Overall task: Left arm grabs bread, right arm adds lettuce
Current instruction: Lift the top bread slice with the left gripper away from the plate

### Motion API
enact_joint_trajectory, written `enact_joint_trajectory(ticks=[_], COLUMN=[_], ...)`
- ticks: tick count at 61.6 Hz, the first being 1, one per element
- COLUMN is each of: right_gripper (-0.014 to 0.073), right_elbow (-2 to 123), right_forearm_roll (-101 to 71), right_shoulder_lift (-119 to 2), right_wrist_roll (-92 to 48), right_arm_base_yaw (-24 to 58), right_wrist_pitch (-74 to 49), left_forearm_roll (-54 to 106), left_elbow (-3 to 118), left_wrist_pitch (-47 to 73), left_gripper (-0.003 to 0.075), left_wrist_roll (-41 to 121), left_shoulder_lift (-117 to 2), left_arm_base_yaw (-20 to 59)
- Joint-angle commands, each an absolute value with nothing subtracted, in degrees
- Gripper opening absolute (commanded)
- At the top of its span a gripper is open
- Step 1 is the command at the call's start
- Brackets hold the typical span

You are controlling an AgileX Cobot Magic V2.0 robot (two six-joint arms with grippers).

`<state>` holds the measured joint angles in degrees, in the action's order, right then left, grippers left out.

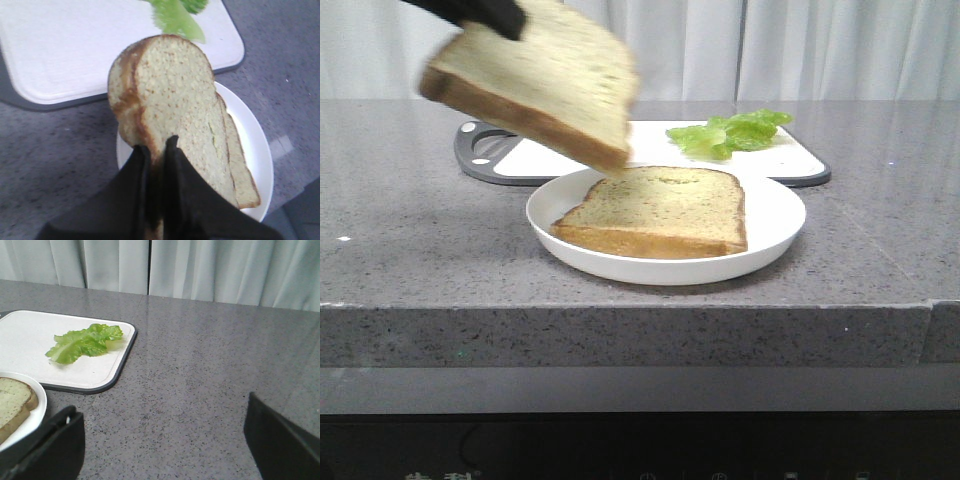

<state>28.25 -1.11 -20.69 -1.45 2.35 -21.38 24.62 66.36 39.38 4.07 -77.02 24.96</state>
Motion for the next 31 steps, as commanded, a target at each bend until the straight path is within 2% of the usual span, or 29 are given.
enact_joint_trajectory(ticks=[1,13,31], right_gripper=[0.0655,0.0655,0.0655], right_elbow=[30.2,30.2,30.7], right_forearm_roll=[-1.3,-1.3,-1.3], right_shoulder_lift=[-21.6,-21.6,-26.8], right_wrist_roll=[-1.5,-1.5,-1.5], right_arm_base_yaw=[2.0,2.0,2.0], right_wrist_pitch=[-16.9,-16.9,-18.1], left_forearm_roll=[25.5,25.3,22.2], left_elbow=[65.1,58.7,52.8], left_wrist_pitch=[36.0,35.8,33.6], left_gripper=[-0.0019,-0.0019,-0.0019], left_wrist_roll=[4.1,4.1,4.1], left_shoulder_lift=[-71.1,-63.3,-54.7], left_arm_base_yaw=[21.1,13.8,10.2])
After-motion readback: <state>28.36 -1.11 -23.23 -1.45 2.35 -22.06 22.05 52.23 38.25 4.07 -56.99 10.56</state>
